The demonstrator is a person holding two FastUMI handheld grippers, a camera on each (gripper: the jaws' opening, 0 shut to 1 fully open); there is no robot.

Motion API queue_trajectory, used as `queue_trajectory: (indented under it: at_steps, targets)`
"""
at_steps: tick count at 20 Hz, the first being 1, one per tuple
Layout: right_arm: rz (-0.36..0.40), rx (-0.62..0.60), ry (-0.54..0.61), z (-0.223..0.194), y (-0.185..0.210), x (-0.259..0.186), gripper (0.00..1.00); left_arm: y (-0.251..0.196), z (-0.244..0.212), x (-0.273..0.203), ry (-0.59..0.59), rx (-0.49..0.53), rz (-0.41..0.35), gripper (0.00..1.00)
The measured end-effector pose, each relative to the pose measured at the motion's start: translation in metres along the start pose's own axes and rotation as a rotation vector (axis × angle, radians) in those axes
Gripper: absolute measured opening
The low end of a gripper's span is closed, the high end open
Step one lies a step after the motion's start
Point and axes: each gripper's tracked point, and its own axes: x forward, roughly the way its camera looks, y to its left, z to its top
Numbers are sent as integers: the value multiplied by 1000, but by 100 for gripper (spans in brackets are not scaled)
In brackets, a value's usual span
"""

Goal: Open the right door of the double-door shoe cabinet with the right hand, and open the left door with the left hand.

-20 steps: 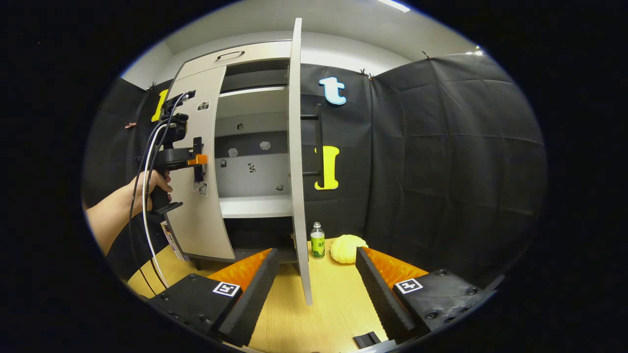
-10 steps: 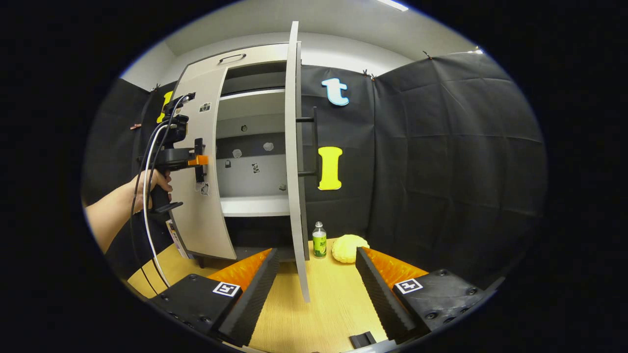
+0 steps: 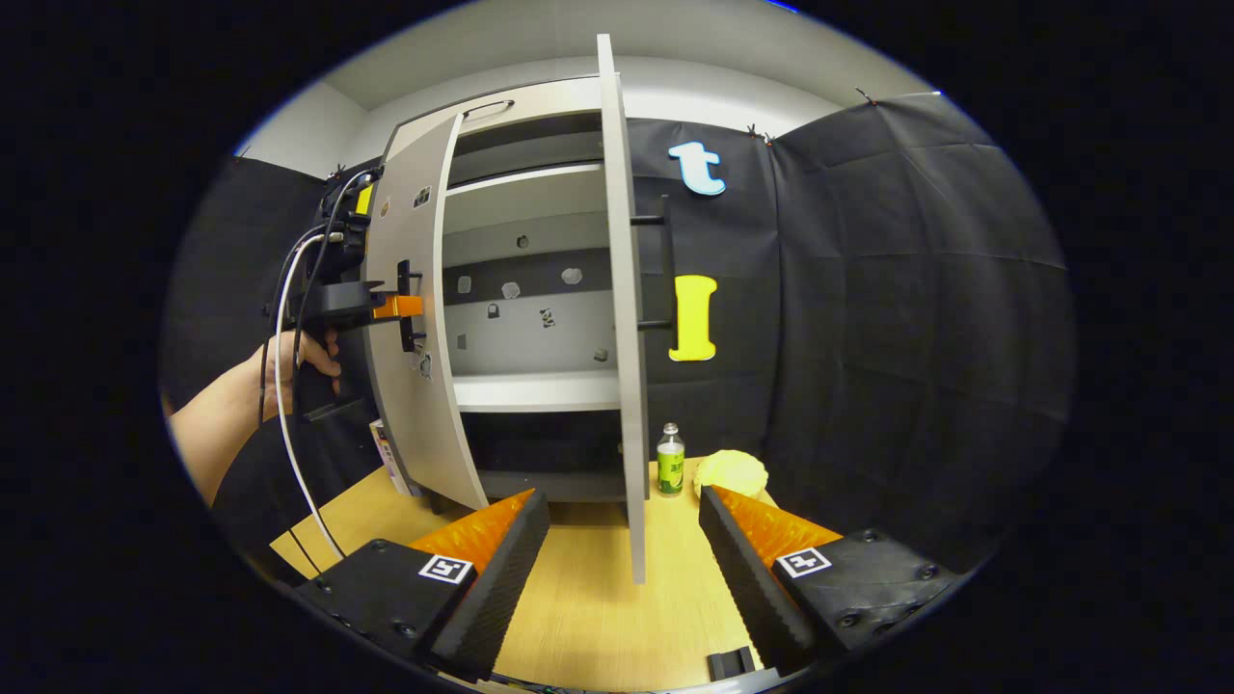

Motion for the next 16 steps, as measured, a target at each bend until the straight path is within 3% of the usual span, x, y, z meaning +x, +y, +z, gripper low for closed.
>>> queue_trajectory:
  at_steps: [6, 9, 16]
  targets:
    - [71, -18, -16, 4, 51, 11, 98, 12, -1, -26, 10, -16, -27, 11]
    - [104, -27, 32, -12, 81, 17, 98, 28, -3, -45, -4, -36, -20, 11]
    - [103, -56, 32, -28, 123, 16, 99, 65, -2, -79, -35, -62, -29, 11]
